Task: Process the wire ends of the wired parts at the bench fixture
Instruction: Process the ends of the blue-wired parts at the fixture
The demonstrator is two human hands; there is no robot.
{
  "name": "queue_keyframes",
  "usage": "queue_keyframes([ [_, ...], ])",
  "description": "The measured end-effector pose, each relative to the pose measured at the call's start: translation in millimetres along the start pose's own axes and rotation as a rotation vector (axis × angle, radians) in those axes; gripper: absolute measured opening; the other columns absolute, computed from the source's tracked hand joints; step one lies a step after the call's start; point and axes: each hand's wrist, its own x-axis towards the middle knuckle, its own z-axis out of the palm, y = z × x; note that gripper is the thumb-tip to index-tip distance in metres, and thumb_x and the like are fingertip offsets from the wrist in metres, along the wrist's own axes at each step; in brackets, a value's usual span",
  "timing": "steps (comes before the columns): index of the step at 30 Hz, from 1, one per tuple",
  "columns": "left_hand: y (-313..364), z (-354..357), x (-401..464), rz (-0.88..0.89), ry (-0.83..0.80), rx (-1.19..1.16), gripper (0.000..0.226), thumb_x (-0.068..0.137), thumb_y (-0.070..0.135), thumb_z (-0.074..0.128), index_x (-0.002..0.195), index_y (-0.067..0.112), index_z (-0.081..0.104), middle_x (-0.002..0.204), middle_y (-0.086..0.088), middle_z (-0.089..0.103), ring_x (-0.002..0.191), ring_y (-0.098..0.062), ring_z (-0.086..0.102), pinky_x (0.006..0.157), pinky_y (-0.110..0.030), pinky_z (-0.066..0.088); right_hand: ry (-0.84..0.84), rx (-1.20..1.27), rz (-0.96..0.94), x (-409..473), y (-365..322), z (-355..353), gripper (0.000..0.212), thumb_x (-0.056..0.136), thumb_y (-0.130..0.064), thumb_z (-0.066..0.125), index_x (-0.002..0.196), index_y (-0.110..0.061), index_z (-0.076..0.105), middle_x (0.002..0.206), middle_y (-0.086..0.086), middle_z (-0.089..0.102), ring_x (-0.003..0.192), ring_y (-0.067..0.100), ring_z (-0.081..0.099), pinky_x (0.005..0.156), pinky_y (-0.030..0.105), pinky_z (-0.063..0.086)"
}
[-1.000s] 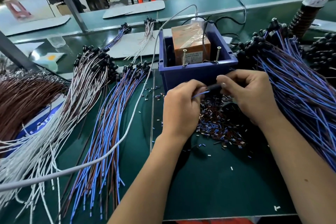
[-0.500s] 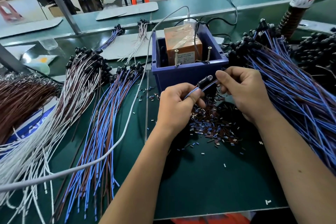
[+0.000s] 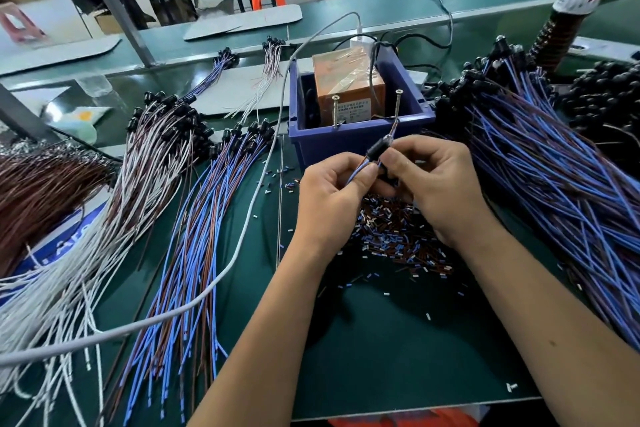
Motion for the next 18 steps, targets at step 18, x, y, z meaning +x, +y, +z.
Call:
queue_keyframes([
  [18, -2.7, 10.9, -4.7, 0.285, 0.683, 0.104, 0.032, 0.103, 0.007, 0.05, 0.132, 0.013, 0.063, 0.061, -0.006, 0.071, 0.051, -0.007, 0.06, 0.063, -0.013, 0.043, 0.376, -0.256, -0.228, 2.5, 0.1, -3.3, 0.009, 0.097, -0.019, 0.074, 0.102, -0.011, 0.073, 0.076, 0.0, 0.076, 0.068, 0.013, 0.073, 0.064, 0.027, 0.055],
])
